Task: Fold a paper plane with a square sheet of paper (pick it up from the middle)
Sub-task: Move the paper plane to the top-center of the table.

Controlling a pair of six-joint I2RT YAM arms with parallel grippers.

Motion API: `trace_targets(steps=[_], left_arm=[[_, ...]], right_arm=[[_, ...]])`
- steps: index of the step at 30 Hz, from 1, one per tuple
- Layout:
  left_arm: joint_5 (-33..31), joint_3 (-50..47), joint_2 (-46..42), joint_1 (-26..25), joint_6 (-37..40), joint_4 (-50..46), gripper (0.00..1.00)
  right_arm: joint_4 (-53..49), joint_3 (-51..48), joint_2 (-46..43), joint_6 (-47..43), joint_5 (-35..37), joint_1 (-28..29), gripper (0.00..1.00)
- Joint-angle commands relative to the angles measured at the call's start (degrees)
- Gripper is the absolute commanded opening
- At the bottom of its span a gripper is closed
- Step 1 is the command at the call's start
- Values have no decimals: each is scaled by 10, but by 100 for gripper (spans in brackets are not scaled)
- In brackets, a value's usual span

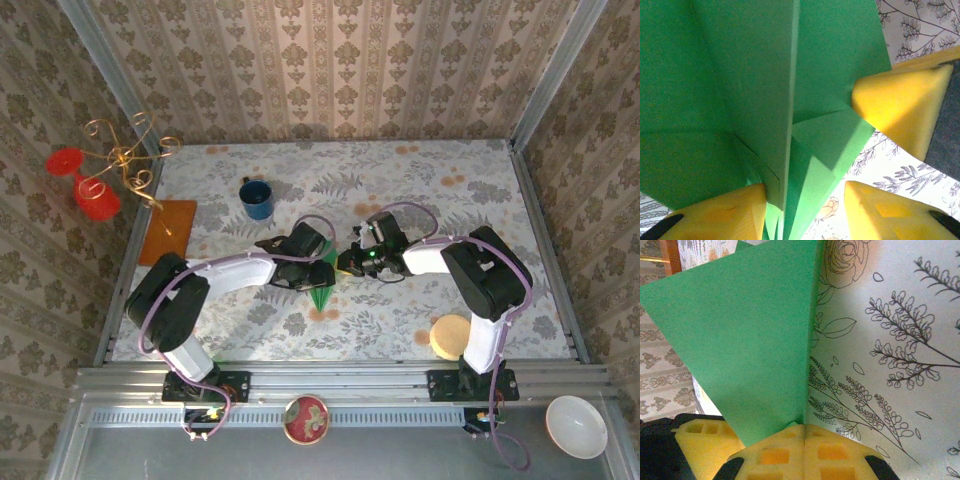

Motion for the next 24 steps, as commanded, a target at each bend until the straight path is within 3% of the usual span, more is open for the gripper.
trace_targets(steps=[1,11,17,24], left_arm=[[-28,20,14,-5,9,-37,44],[-61,43,30,-15,12,-80,38],[-68,47,26,-16,11,-83,34],[-71,53,31,-16,11,-88,22]], right_arm=[[-9,9,0,-1,-12,4,1],[-11,11,-2,-1,-11,3,2],[-23,15,-8,-6,-6,3,7],[-29,18,-12,-5,-5,3,13]])
